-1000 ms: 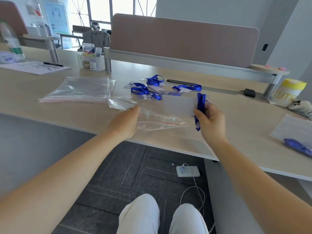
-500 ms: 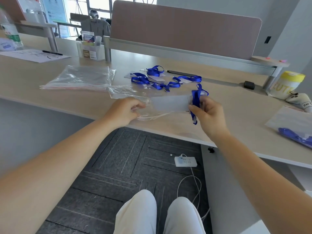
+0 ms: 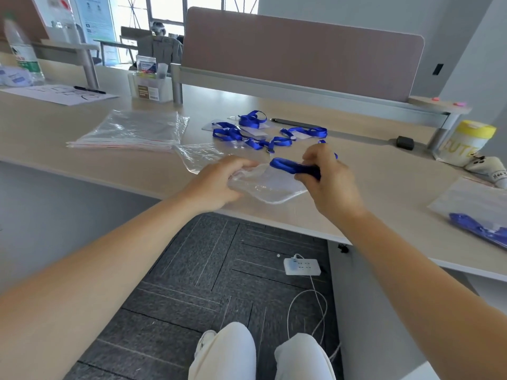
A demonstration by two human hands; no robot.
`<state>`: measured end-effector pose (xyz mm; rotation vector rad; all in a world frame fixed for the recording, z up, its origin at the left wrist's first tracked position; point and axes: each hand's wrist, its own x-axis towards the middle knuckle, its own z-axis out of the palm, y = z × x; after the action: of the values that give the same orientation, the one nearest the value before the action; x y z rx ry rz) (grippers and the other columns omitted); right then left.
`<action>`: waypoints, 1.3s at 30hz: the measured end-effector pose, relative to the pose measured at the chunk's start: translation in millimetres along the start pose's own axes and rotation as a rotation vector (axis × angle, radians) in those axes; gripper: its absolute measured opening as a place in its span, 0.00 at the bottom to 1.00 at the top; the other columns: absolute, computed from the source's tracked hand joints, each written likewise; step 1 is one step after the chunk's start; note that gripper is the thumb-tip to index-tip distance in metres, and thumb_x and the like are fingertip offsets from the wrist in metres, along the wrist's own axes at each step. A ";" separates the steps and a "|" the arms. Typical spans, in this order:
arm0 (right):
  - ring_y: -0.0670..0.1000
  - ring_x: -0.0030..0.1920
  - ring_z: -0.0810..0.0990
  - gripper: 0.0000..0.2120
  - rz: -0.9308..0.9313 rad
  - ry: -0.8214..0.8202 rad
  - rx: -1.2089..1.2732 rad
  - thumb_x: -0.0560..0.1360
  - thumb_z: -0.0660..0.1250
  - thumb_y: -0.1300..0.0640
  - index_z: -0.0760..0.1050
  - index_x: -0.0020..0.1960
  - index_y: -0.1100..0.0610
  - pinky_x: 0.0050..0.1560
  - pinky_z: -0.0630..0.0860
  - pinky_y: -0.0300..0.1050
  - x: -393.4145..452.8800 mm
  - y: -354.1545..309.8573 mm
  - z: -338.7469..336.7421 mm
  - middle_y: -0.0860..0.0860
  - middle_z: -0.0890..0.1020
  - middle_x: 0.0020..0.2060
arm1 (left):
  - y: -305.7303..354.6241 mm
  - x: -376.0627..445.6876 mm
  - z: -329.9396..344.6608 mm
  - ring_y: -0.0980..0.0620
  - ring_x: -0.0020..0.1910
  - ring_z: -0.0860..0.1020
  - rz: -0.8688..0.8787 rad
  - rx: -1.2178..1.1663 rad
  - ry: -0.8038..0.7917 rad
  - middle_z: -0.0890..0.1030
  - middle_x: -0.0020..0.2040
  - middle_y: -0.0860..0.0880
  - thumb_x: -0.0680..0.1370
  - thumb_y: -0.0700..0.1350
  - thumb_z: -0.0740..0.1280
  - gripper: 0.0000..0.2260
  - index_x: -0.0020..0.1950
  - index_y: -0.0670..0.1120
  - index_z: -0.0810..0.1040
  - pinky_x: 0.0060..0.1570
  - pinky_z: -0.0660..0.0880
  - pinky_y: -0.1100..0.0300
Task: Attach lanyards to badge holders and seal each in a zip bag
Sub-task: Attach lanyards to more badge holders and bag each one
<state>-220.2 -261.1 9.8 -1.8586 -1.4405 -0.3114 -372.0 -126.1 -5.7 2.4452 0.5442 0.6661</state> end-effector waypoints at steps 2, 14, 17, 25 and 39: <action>0.52 0.39 0.70 0.06 -0.015 0.020 0.006 0.73 0.65 0.65 0.72 0.49 0.65 0.36 0.61 0.38 2.9 2.8 0.2 0.60 0.79 0.42 | 2.8 5.9 2.1 0.55 0.64 0.70 0.032 -0.052 0.052 0.73 0.65 0.50 0.74 0.31 0.63 0.23 0.67 0.47 0.70 0.61 0.63 0.69; 0.48 0.43 0.72 0.11 -0.138 0.182 -0.035 0.69 0.65 0.66 0.81 0.49 0.64 0.45 0.65 0.25 19.6 21.8 1.9 0.61 0.80 0.39 | 18.4 42.0 14.4 0.59 0.55 0.72 0.068 -0.209 0.206 0.76 0.51 0.57 0.73 0.38 0.68 0.13 0.57 0.45 0.78 0.56 0.65 0.67; 0.47 0.39 0.76 0.10 -0.051 0.162 0.059 0.70 0.66 0.67 0.79 0.51 0.64 0.43 0.67 0.27 23.0 19.6 -3.7 0.55 0.80 0.40 | 22.7 49.4 16.2 0.56 0.51 0.76 0.053 -0.290 0.187 0.78 0.47 0.54 0.72 0.36 0.68 0.11 0.53 0.44 0.80 0.54 0.70 0.67; 0.40 0.34 0.73 0.03 0.046 0.206 0.171 0.69 0.68 0.69 0.78 0.42 0.65 0.39 0.67 0.24 36.8 20.4 -6.4 0.48 0.76 0.35 | 28.4 67.5 13.8 0.53 0.54 0.76 0.072 -0.287 0.096 0.78 0.48 0.53 0.72 0.36 0.69 0.11 0.52 0.48 0.79 0.59 0.70 0.60; 0.31 0.35 0.74 0.04 0.031 0.234 0.202 0.67 0.69 0.70 0.80 0.40 0.65 0.39 0.69 0.25 60.1 17.4 -1.5 0.43 0.75 0.33 | 21.5 89.7 9.0 0.73 0.39 0.77 0.186 -0.459 0.144 0.78 0.41 0.60 0.70 0.32 0.69 0.17 0.50 0.52 0.76 0.48 0.72 0.77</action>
<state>-183.8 -220.0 39.7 -1.6221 -1.2357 -0.3429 -290.6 -101.2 30.9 2.0387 0.1867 0.9339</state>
